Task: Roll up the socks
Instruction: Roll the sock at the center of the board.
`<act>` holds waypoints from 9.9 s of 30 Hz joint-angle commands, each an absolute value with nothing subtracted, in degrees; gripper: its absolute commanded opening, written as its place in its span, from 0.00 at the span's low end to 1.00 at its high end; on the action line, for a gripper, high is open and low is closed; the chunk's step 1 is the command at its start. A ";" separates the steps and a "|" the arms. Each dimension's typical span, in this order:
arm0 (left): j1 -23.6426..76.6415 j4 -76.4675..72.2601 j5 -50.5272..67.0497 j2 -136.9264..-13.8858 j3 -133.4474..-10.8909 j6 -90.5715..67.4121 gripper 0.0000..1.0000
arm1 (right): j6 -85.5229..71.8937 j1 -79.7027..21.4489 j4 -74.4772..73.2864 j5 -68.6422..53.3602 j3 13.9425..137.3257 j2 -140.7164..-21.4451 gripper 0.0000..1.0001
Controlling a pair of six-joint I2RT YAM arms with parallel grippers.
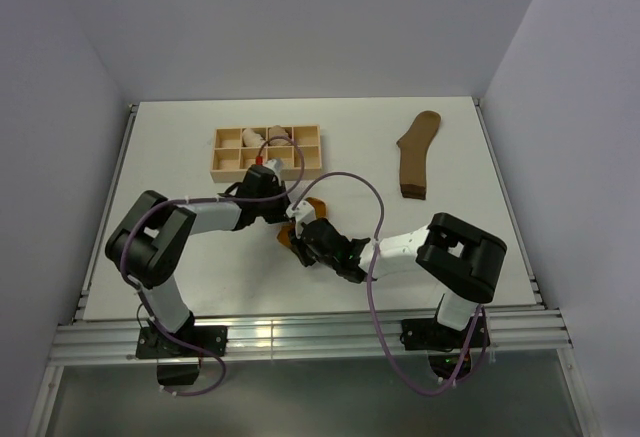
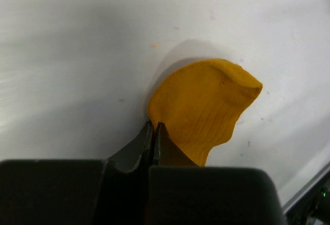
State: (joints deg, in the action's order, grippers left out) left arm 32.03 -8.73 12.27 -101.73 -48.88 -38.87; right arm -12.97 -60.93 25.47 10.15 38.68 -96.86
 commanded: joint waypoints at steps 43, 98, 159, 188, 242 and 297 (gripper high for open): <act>28.30 -12.13 -3.34 -86.75 -40.61 -44.03 0.18 | -30.05 -37.27 17.75 -39.71 46.67 -118.30 0.01; 40.52 -17.93 -16.79 -73.39 -22.15 -74.53 0.57 | -43.41 -35.77 28.82 -39.02 42.10 -120.85 0.03; 42.54 -9.84 -14.68 -85.69 -31.73 -65.04 0.17 | -9.94 -62.22 8.44 18.55 47.98 -91.14 0.72; 42.54 -10.11 -10.37 -84.64 -30.50 -66.36 0.12 | -6.76 -62.84 36.45 13.71 28.59 -87.72 0.66; 40.61 -9.14 -4.92 -81.30 -29.09 -69.61 0.16 | -1.76 -71.02 22.50 28.74 42.98 -107.49 0.00; 34.98 5.44 10.11 -107.49 -54.93 -37.53 0.44 | -1.76 -70.66 28.65 16.79 36.30 -100.90 0.00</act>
State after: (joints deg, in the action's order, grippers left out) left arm 34.37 -2.31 15.35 -104.51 -55.37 -39.75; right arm 0.89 -70.11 33.34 21.23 38.52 -100.62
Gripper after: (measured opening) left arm 0.471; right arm 0.182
